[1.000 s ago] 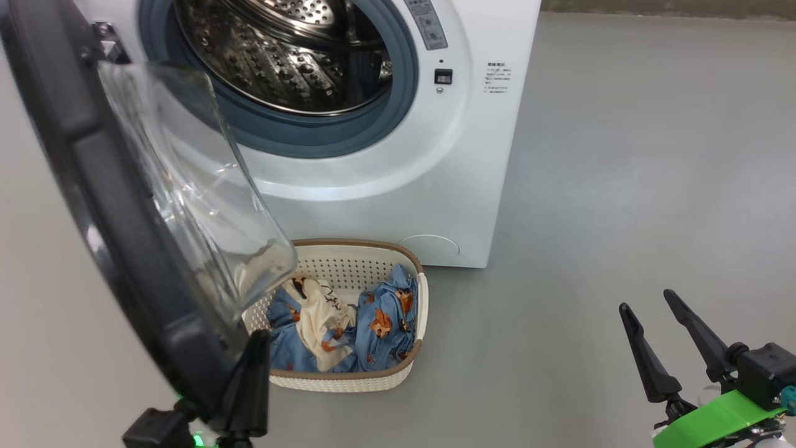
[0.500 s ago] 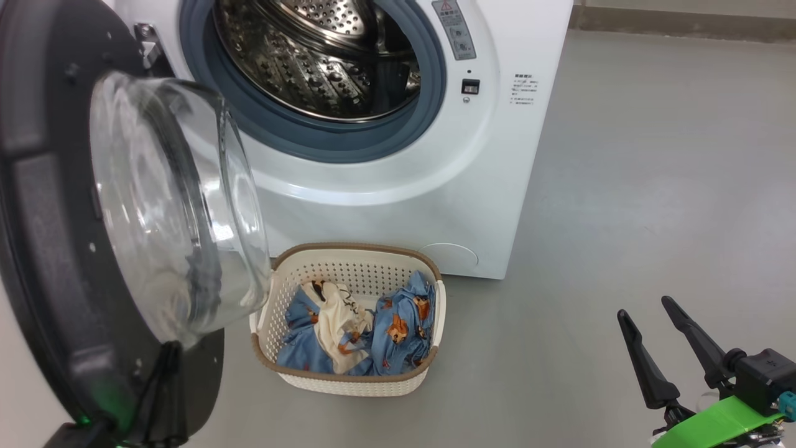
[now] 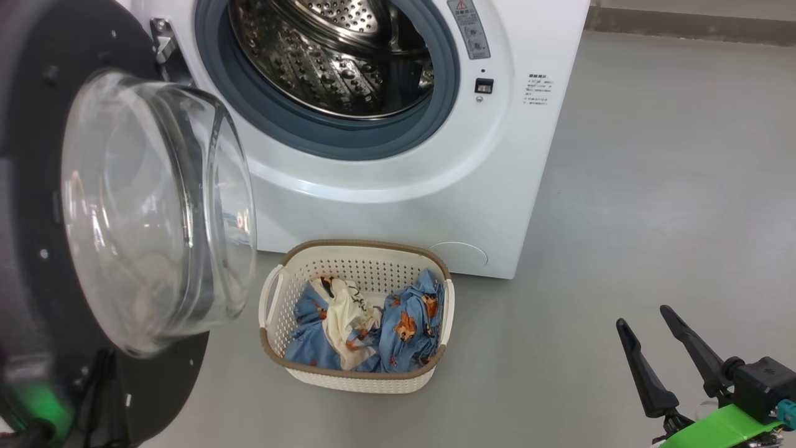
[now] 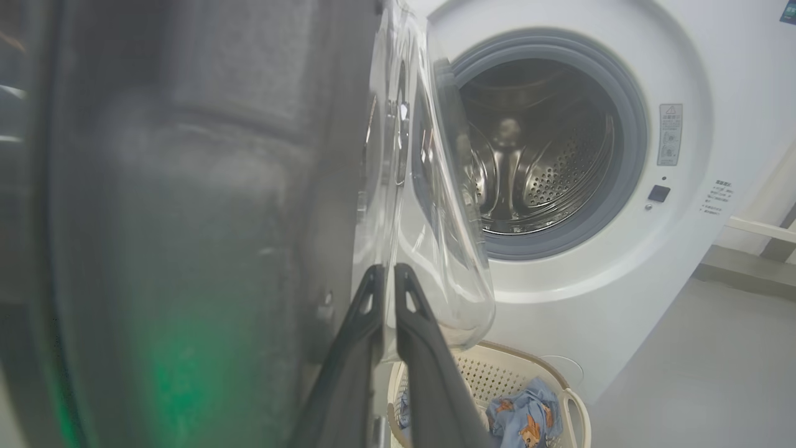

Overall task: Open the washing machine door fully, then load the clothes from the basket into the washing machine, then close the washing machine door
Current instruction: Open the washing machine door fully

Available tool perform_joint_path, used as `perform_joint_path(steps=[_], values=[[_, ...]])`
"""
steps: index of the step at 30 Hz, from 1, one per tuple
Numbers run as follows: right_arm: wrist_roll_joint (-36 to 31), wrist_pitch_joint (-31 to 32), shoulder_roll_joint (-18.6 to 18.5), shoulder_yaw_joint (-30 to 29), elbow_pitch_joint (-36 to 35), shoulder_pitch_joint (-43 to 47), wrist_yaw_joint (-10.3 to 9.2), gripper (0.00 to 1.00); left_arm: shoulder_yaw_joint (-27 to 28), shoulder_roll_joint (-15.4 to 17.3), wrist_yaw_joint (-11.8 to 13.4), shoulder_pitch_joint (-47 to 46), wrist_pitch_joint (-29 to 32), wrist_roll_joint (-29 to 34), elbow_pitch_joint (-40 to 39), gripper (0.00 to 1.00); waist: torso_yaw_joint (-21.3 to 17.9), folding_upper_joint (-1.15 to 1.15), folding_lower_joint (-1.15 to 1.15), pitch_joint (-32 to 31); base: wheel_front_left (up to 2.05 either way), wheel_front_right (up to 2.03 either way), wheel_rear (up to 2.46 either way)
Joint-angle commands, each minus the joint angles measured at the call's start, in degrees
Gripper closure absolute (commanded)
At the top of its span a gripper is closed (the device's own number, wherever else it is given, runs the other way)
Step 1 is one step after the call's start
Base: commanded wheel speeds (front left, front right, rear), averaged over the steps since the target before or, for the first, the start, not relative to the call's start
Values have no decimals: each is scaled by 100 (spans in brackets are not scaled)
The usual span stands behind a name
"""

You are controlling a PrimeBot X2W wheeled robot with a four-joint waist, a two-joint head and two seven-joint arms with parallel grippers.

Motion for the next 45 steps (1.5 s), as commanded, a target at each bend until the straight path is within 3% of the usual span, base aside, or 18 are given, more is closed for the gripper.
perform_joint_path(steps=[1,22,45], values=[[-49,-70,-102,73,-156,-45,32,0,348,235,104,-247,-53,-49,-21,100,20,0,0,30,0,0,0],[-82,-70,-236,14,-226,-341,32,0,1167,588,121,-1129,-282,118,1171,100,168,0,0,606,0,0,0],[-101,-70,-454,111,-289,-736,32,0,2799,782,-361,-2254,-286,1049,2372,100,229,0,0,1248,0,0,0]])
